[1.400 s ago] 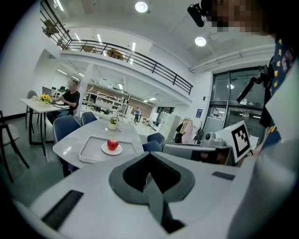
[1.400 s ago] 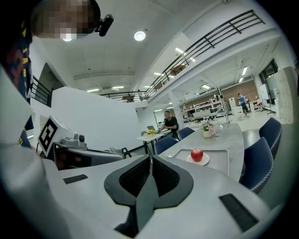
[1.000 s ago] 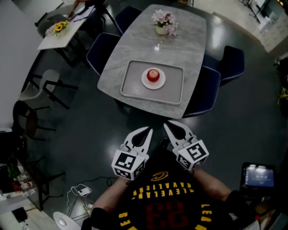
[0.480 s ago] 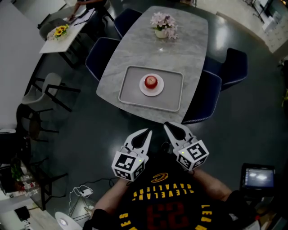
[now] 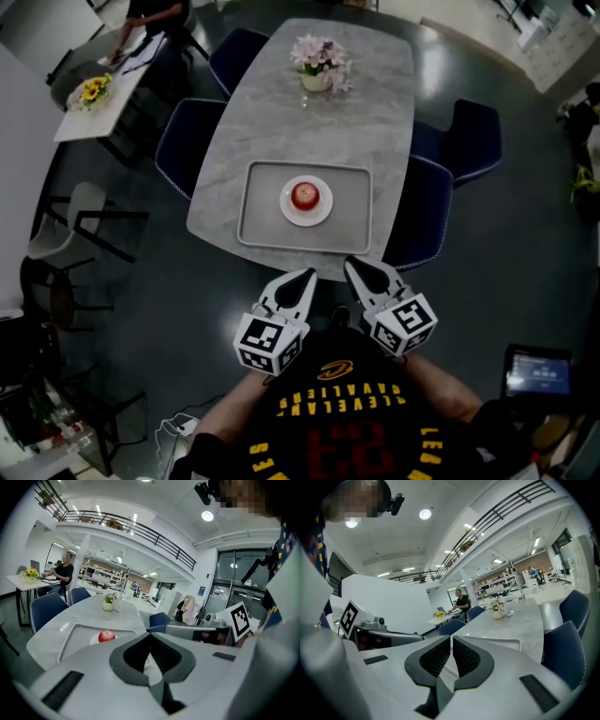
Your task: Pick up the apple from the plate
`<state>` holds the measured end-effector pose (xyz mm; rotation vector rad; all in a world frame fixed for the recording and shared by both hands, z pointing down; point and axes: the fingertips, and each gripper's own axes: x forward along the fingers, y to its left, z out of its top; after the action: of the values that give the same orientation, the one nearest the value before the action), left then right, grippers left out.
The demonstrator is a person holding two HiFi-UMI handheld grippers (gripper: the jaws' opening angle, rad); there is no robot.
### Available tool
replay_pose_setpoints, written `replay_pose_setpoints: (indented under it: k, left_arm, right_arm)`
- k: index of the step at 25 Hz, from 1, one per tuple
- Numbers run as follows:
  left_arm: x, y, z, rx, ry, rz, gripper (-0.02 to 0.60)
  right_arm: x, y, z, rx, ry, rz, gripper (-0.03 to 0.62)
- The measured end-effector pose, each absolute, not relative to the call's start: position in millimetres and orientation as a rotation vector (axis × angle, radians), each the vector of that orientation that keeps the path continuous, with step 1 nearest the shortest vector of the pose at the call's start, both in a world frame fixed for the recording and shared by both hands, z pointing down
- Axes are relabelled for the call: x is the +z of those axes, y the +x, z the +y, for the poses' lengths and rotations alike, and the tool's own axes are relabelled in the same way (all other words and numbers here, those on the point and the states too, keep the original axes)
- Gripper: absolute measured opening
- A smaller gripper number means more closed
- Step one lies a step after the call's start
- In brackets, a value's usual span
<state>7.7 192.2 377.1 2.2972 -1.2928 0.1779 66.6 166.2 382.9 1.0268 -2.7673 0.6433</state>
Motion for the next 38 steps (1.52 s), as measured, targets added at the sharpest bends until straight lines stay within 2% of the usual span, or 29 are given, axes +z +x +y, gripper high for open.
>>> replay_pose_setpoints:
  k: [11, 21, 38]
  left_arm:
    - [376.9, -53.3, 111.4, 0.174, 2.376, -1.116, 0.0]
    - [398.4, -59.3, 93.8, 0.224, 2.367, -0.951, 0.0]
    - [404.8, -52.2, 35.8, 0.336, 2.261, -1.235, 0.0]
  right_arm:
    - [386.6, 20.7, 94.9, 0.639, 1.281, -2.626, 0.008]
    - [399.2, 25.6, 78.5, 0.704, 1.383, -2.498, 0.008]
    - [417.4, 49.2, 5.1, 0.739, 1.16, -2.593, 0.008]
